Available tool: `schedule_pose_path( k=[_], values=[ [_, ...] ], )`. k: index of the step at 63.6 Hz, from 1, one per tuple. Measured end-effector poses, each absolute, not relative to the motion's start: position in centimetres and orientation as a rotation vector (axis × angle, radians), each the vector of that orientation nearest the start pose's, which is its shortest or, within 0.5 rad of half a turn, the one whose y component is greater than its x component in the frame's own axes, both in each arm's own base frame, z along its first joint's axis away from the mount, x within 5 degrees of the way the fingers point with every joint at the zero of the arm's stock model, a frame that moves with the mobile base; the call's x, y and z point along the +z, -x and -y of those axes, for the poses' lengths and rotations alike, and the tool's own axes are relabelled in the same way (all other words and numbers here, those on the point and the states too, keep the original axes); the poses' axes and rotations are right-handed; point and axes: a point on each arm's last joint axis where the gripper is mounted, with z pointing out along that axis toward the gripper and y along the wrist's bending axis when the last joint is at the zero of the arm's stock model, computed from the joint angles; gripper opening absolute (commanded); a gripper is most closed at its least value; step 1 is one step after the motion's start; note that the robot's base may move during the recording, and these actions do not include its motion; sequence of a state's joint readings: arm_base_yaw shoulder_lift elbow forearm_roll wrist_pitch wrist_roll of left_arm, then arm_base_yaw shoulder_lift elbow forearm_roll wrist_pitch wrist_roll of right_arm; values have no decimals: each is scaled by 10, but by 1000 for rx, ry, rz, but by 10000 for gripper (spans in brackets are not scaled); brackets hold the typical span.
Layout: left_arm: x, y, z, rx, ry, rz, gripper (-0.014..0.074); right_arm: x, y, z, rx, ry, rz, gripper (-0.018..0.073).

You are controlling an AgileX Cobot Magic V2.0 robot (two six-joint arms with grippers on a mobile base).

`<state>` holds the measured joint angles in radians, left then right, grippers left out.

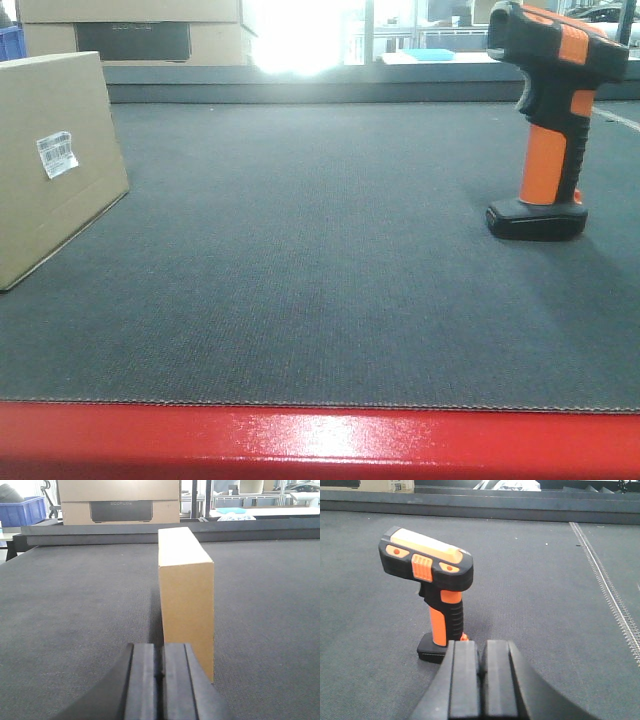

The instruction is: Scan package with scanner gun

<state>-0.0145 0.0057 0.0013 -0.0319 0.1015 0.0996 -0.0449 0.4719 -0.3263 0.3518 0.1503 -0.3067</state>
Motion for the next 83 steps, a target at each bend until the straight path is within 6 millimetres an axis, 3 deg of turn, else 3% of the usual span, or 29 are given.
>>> schedule_pose_path(
  k=[10,22,49,83],
  values=[
    [203,-57,1,39,-68,-1591,-111,276,-105,0,29,-29,-1757,-153],
    [203,-57,1,39,-68,-1591,-111,271,-88,3,-18,-46,-1689,-153],
    [203,-57,1,39,-68,-1589,-111,202,-57,6,-75,-109,-1622,-153],
    [203,-57,1,39,-68,-1589,-111,203,-57,6,-80,-108,-1605,-153]
  ],
)
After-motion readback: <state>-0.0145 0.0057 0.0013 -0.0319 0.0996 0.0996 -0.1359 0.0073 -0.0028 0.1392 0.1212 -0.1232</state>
